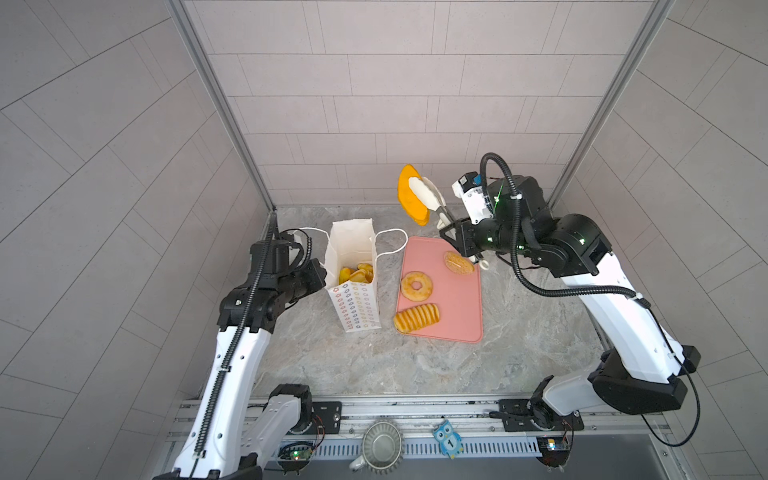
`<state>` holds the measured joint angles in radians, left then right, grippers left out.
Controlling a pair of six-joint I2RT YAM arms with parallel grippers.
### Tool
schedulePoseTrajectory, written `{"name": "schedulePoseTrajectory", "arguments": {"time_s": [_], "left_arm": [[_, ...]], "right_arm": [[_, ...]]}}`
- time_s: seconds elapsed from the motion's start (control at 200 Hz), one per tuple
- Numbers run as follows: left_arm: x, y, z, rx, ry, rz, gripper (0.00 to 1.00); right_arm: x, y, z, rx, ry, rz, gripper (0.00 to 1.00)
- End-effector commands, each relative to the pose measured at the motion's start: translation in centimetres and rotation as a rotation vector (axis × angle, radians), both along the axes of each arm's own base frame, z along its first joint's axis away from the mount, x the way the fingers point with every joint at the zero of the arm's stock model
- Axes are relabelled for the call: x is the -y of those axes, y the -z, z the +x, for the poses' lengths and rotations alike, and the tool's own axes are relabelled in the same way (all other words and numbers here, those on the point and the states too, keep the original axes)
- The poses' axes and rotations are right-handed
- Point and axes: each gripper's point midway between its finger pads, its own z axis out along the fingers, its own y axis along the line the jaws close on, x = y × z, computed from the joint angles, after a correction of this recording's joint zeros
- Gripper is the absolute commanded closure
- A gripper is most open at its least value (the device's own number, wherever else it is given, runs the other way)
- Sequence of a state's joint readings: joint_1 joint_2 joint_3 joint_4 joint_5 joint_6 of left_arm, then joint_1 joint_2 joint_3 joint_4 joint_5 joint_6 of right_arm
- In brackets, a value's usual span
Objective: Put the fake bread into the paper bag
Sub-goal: 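Carry the orange bread in the tong over the bag held by the left gripper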
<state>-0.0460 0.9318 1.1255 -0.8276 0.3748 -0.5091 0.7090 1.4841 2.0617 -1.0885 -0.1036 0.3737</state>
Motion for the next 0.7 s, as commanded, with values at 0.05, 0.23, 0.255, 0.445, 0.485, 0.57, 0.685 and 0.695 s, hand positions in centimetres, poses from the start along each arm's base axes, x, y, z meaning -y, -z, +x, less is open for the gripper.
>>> {"name": "schedulePoseTrajectory", "arguments": {"time_s": [0.05,0.23,0.255,0.445,0.485,0.57,0.685,0.695], "left_arm": [[0.0,-1.2,0.0,0.025,-0.004,-0.011,0.96],[0.0,-1.2,0.0,0.025,-0.004,-0.011,0.96],[0.0,-1.1,0.0,0.024,-0.004,-0.012,0.96],[0.0,-1.2,-0.1,0.025,-0.005,-0.011,0.96],[0.0,-1.2,-0.2,0.024,-0.005,-0.01,0.96],[-0.1,-1.2,-0.2,0.023,-0.006,-0.01,0.96],[-0.1,-1.2,-0.3,0.025,-0.007,-0.011,0.96],[-0.1,-1.3,-0.3,0.027,-0.008,-0.012,0.95]], "right_arm": [[-1.5,-0.7,-0.1,0.037,-0.016,-0.025,0.71],[-3.9,-0.7,-0.9,0.044,-0.067,-0.042,0.71],[-4.3,-0.6,-1.0,0.044,-0.072,-0.045,0.71],[-6.5,-0.1,-1.7,0.051,-0.115,-0.077,0.71],[-6.9,0.0,-1.9,0.053,-0.121,-0.085,0.71],[-7.6,0.2,-2.0,0.054,-0.131,-0.095,0.71],[-8.4,0.6,-2.3,0.043,-0.142,-0.093,0.71],[-8.5,0.6,-2.3,0.041,-0.142,-0.091,0.71]]}}
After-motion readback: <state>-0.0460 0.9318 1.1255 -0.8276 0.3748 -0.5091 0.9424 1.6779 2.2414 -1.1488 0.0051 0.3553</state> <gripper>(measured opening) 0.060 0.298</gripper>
